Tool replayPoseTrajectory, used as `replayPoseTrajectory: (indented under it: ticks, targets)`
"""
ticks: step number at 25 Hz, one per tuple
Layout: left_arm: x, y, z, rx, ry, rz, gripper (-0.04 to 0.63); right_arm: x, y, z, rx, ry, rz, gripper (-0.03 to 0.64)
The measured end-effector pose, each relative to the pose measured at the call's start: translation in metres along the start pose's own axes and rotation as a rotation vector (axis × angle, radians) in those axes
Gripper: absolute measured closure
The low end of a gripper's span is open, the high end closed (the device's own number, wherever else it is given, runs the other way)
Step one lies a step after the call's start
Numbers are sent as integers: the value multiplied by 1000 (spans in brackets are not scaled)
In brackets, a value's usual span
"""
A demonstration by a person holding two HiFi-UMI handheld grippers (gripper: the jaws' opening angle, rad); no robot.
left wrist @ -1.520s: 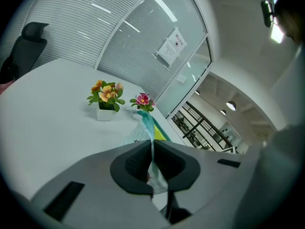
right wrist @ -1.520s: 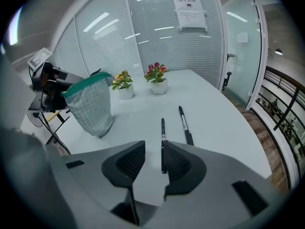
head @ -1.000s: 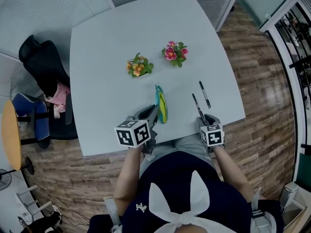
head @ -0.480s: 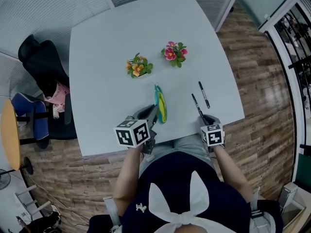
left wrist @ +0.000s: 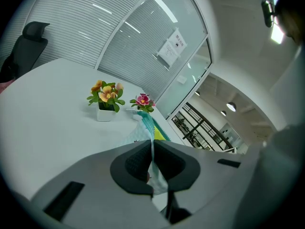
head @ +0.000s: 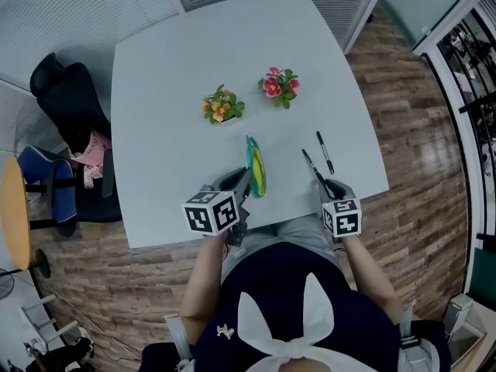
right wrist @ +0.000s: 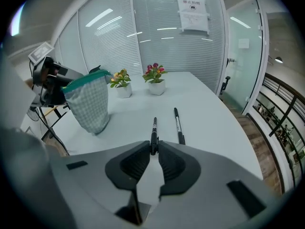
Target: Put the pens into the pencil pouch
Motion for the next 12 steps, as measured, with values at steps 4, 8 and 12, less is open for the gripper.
replayPoseTrajectory:
  ticks: [4, 8, 12]
  targets:
    - [-2, 0, -1, 0, -5, 3, 563, -4, 2, 18, 9, -48, 7, 554]
    - [-4, 0, 0, -1, -9, 7, 563, -8, 5, 38, 7, -97, 22, 554]
    - [-6, 1, 0, -6, -16, 10, 563, -10, 9, 55, -2, -133, 50, 555]
Point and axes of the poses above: the fingertips, and each gripper's own axes: x forward along the fingers, y to its left, z out of its top, the point moved 5 cm from there along -x, backward along the fingers, and after that the axes turned 15 degrees about -y, right-handed, at the moved point
